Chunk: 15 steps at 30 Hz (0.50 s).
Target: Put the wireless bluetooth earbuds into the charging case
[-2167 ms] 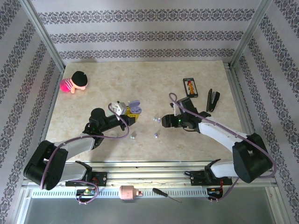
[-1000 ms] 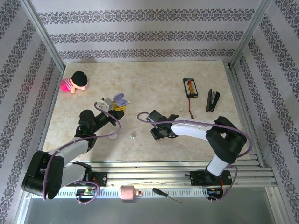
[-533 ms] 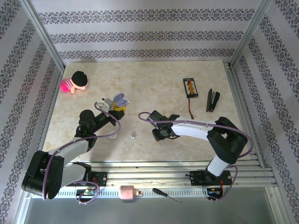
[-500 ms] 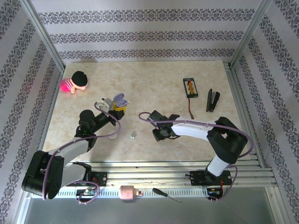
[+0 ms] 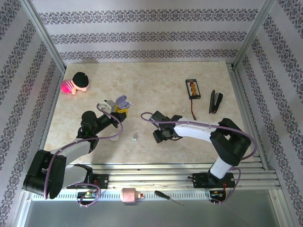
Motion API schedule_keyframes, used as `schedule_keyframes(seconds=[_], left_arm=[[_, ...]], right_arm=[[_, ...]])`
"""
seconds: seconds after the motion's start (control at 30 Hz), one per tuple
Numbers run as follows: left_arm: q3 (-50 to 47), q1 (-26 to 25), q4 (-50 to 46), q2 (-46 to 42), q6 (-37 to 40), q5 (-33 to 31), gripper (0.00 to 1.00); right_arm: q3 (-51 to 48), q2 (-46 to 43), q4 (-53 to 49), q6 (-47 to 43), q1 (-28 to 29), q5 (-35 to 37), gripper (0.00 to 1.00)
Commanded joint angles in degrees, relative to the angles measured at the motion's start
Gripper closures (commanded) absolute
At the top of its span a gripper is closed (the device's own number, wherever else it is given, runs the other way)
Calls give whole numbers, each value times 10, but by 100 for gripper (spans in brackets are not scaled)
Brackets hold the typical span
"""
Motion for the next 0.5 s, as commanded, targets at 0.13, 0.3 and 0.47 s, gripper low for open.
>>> schedule_keyframes(seconds=[0.13,0.3,0.47], left_arm=[[9,8,37,1,3,10,73],[5,9,38,-4,2,9,74],[-2,9,28,-17,2,3,74]], right_arm=[[13,15,18,40,3,-52,42],[22,27,25,41,4,-59,46],[30,32,33,28,4,-59,47]])
